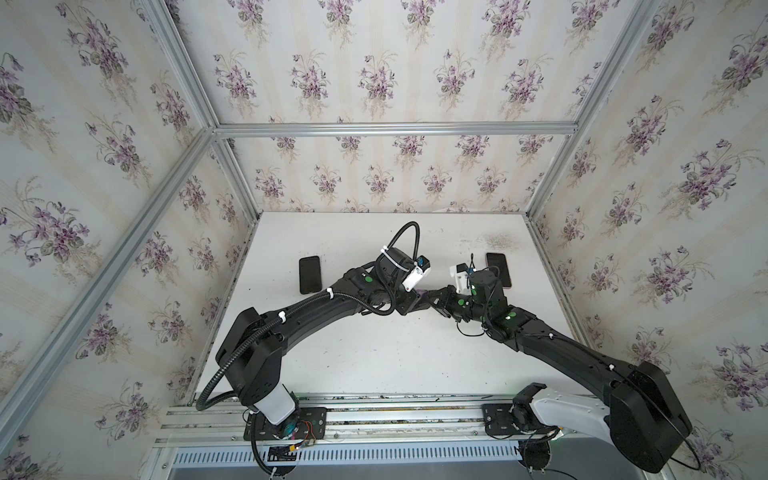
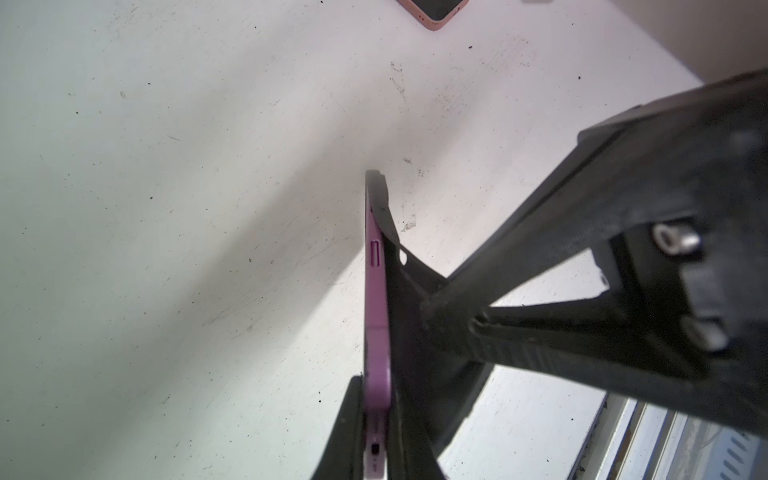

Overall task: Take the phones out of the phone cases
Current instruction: 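Close the left gripper on the phone's case edge while the right holds, then pull the purple-edged phone out with the left gripper while the right holds the case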

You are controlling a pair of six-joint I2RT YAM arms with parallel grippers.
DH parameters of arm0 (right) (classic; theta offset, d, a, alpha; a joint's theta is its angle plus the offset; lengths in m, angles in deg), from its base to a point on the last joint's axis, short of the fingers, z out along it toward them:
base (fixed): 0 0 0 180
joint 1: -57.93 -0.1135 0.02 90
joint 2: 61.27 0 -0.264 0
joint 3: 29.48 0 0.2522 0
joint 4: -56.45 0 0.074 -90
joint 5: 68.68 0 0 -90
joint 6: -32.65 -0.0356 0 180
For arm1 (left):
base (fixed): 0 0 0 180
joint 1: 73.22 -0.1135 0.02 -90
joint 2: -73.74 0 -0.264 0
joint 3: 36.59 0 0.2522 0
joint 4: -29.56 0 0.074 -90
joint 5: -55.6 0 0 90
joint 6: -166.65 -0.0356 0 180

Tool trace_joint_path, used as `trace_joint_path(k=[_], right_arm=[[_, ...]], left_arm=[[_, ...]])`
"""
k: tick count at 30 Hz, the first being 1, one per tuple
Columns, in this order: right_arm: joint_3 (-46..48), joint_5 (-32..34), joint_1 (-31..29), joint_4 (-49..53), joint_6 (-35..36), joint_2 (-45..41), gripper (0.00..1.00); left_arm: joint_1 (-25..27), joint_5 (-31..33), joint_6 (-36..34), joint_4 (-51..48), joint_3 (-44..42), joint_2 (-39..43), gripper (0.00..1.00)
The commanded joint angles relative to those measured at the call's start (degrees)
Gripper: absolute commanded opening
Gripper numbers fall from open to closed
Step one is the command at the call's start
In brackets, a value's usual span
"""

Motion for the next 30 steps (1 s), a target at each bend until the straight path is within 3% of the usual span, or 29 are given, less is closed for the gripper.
trace_joint_path(k=[1,17,30], right_arm=[[-0.18,-0.92,-0.09,-2.64,0.01,-0.39,0.0],[0.39,0.51,0.4,2.43,0.14,-0.23,0.0],[0.93,1.77,1.04,4.62,0.42,0.08,0.0]], left_arm=[[-0.02,-1.64,1.07,2.05,0.29,0.67,0.06],[-0.03,7.68,-0.53,2.08,-1.11,7.61,0.0],[-0.03,9.92,-2.93,0.77,-3.02,11.99,0.0]])
